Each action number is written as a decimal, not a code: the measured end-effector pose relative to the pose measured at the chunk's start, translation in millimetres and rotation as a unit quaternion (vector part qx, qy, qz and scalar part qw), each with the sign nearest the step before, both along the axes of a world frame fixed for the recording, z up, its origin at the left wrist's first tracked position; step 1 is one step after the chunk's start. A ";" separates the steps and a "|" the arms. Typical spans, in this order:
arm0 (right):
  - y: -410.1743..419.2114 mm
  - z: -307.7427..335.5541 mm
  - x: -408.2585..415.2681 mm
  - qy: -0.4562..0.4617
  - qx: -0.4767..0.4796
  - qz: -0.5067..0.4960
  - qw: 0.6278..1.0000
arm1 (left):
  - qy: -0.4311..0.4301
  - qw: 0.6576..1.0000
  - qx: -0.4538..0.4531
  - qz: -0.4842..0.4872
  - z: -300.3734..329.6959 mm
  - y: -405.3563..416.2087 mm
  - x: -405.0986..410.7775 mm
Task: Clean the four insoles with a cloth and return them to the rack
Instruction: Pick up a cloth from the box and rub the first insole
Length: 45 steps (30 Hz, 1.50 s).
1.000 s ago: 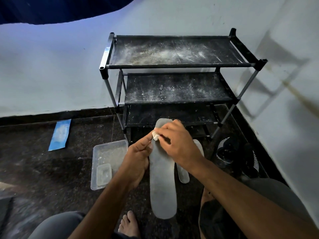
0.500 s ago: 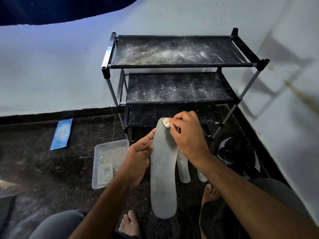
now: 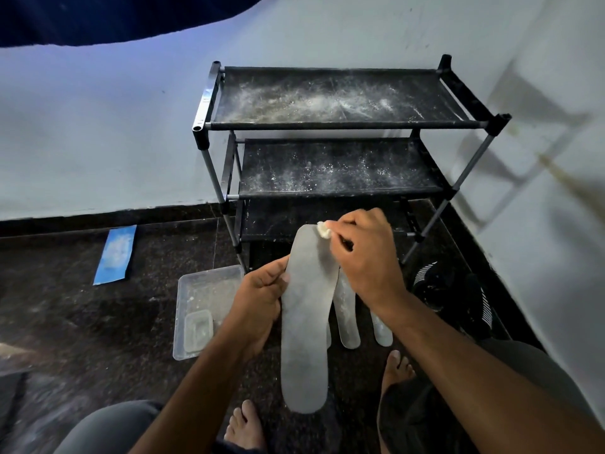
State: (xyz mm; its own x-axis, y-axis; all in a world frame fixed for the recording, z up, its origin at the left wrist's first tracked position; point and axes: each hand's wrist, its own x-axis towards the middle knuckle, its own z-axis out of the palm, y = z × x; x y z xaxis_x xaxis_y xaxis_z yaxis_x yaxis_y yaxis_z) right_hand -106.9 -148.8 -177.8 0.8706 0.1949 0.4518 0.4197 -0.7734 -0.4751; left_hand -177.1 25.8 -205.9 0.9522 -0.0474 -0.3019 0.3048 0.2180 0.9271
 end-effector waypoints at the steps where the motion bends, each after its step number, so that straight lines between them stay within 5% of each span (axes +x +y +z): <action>1: 3.2 -1.1 -5.3 -0.002 -0.023 0.041 0.999 | 0.000 1.000 0.001 0.001 0.0 -0.4 0.5; 4: 7.9 -9.1 -10.6 -0.010 -0.100 0.078 0.992 | -0.003 1.000 0.010 0.000 0.5 -1.5 0.8; 8: -0.4 -5.7 0.9 -0.018 -0.032 -0.033 0.999 | 0.010 0.999 0.026 0.024 1.7 0.4 0.2; 13: 10.2 -7.6 -15.1 -0.031 -0.109 0.085 0.990 | -0.002 1.000 0.019 0.023 -0.7 1.5 2.3; 18: -4.4 -4.8 2.6 -0.023 -0.015 -0.060 0.998 | -0.001 0.997 0.059 0.042 0.0 2.8 1.9; 23: 8.5 -5.3 -15.8 -0.014 -0.098 0.096 0.990 | -0.004 0.998 0.048 0.039 -0.2 5.1 3.4; 28: -8.3 2.6 2.9 -0.020 0.005 -0.027 0.999 | -0.001 0.997 0.060 0.052 -0.3 8.5 3.0; 36: 1.5 -0.9 -11.1 0.139 -0.054 0.186 0.971 | 0.001 0.996 0.033 0.085 7.0 11.4 4.0; 40: -1.1 4.9 -5.5 0.090 0.039 0.114 0.989 | 0.001 0.996 0.031 0.082 5.8 10.3 2.6; 42: -0.6 3.0 -4.2 0.073 -0.007 0.085 0.994 | 0.002 0.996 0.025 0.081 7.3 9.1 2.7; 45: 4.9 -1.4 -12.3 0.172 -0.086 0.172 0.966 | 0.001 0.996 0.016 0.086 8.3 8.8 3.2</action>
